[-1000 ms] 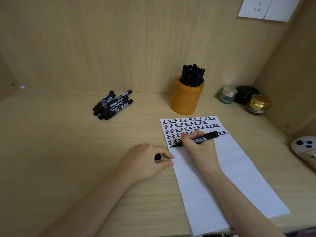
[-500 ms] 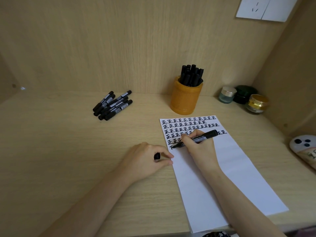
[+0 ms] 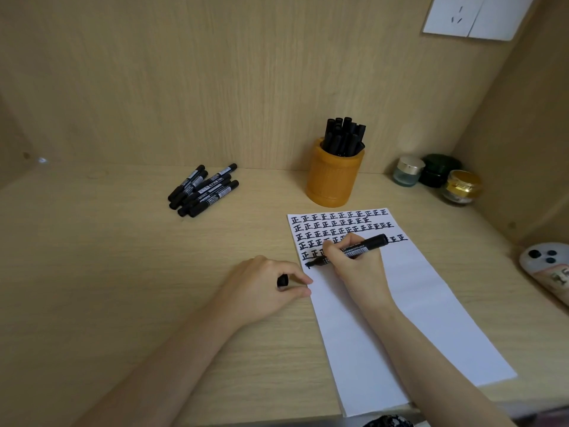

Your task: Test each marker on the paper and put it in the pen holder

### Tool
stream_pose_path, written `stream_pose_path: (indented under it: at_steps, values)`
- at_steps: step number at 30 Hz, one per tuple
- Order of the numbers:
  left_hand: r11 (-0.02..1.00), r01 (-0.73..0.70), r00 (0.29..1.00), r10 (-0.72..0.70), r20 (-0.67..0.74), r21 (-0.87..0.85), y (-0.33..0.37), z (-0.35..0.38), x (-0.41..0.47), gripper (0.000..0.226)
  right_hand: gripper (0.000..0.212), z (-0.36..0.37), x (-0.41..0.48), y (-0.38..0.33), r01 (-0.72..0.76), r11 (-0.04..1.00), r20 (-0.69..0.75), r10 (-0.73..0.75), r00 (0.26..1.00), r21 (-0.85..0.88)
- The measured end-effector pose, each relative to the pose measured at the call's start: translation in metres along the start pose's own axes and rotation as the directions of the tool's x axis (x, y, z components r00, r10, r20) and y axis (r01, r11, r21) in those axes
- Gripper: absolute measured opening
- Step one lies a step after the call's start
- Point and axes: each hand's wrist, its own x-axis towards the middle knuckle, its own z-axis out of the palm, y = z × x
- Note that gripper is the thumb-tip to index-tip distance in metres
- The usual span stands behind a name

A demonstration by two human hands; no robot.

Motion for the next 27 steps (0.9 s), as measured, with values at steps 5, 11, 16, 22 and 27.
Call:
stream_pose_path:
  at_steps: [5,11,16,22,27]
  values:
    - [1.0,0.008,1.0,-0.008,-0.002,0.001,-0.0006,0.0004,-0.0003,0.016,0.025,0.001,-0.0016,-0.0009,0.008,1.0,0.01,-0.007,1.0,-0.021]
    - [1.0,0.006,1.0,-0.006,0.003,0.01,0.0,0.0001,0.0,0.016,0.023,0.0006,-0.0034,-0.0043,0.021,0.999,0.01,-0.021,1.0,-0.033]
    - [1.0,0.001,1.0,-0.001,-0.006,0.005,-0.0004,0.0002,-0.0006,0.016,0.022,-0.0004,-0.0034,-0.0046,0.02,1.0,0.001,-0.02,1.0,0.02]
    - [1.0,-0.005,1.0,0.005,-0.011,0.005,0.0002,0.0001,-0.0004,0.016,0.021,0.0009,-0.0046,-0.0043,0.024,1.0,0.032,-0.024,0.999,-0.007]
    - [1.0,0.001,1.0,-0.001,-0.011,0.003,-0.0003,0.0001,-0.0009,0.016,0.025,0.0013,-0.0049,-0.0064,0.01,1.0,-0.027,-0.01,1.0,0.01]
